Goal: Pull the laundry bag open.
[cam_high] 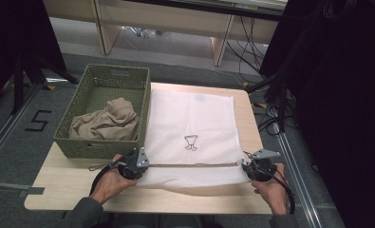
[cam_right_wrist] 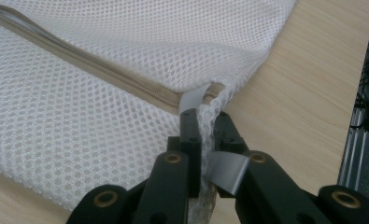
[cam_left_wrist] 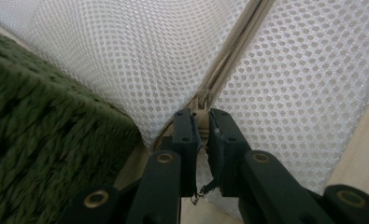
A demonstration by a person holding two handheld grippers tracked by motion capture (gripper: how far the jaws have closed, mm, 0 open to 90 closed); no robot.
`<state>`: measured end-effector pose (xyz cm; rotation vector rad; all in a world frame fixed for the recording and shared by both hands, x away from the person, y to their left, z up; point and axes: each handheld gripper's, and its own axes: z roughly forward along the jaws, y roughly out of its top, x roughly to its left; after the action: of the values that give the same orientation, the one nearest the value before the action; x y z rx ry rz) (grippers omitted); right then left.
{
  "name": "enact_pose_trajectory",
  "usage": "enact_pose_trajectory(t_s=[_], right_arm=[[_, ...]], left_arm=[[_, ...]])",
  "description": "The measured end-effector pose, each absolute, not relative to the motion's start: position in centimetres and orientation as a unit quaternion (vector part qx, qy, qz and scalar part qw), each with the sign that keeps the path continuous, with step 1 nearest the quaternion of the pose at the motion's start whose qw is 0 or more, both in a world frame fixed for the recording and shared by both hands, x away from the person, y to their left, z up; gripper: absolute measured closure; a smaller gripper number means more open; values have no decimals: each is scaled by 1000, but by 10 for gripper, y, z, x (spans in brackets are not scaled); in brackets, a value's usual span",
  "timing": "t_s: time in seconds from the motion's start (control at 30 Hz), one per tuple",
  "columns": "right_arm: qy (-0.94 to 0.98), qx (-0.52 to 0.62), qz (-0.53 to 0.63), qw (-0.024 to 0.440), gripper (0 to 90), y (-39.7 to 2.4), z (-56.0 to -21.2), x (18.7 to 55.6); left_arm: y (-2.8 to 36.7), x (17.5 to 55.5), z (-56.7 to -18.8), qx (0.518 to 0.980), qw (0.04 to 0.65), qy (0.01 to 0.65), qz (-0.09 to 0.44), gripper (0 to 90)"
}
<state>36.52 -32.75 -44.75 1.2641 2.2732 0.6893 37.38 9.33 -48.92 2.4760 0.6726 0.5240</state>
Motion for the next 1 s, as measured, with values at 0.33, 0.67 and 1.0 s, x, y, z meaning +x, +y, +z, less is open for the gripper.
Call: enact_pose_trajectory(t_s=[0.33, 0.67, 1.0], right_arm=[[823, 456, 254, 224, 853, -326, -447, 366], [825, 455, 260, 212, 845, -328, -448, 366], [823, 459, 257, 215, 846, -330, -447, 366]], left_arm=[[90, 379, -495, 917, 253, 248, 184, 810], [82, 391, -498, 908, 280, 266, 161, 731], [73, 391, -493, 922, 254, 233, 175, 868]])
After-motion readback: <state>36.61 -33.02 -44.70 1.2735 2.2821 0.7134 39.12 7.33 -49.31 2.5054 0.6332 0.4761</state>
